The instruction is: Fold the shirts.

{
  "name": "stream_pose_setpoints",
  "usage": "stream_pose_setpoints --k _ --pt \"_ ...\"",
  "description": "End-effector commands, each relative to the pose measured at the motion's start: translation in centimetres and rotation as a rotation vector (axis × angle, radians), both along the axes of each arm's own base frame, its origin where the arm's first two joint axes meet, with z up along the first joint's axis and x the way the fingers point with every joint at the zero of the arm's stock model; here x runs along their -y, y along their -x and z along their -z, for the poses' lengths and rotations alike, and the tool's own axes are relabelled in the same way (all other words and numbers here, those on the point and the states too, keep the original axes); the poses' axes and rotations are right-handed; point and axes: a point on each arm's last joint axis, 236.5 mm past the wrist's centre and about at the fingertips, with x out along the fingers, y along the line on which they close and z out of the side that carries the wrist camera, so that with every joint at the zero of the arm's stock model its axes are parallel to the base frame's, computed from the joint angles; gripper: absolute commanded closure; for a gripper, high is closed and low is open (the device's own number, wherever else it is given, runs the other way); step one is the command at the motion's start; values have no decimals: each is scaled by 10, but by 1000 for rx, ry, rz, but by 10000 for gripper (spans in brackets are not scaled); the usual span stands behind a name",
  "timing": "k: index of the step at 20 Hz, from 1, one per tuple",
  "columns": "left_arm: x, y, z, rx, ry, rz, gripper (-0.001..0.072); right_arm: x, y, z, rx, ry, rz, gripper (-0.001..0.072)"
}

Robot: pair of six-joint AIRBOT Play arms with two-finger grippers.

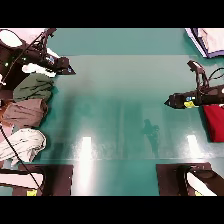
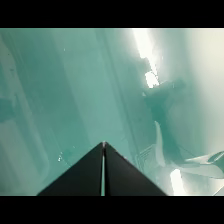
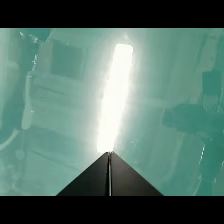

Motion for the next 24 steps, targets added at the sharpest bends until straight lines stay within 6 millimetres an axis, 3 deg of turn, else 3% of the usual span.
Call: stream_pose_setpoints --k 1,13,16,17,18,19,22,24 --pt "0 0 0 0 0 0 681 0 0 -1 2 -1 -1 692" --pt "0 -1 -1 3 1 -3 681 -1 3 0 -11 -1 -6 692" --pt "7 -10 -10 38 50 -23 680 -1 4 1 -14 -1 -8 692" --pt "3 -17 -11 78 33 -25 595 -1 4 1 -15 -1 -8 692" --pt "-6 -27 -9 125 -9 -39 227 -1 5 1 -18 -1 -10 692" --pt "-24 -44 -6 181 -82 -96 66 -1 6 1 -21 -2 -11 692" --pt "-100 -91 -4 337 -352 -306 64 -3 9 1 -35 -10 -17 692" --pt "-139 -111 -2 405 -455 -372 64 -4 13 3 -51 -10 -24 692"
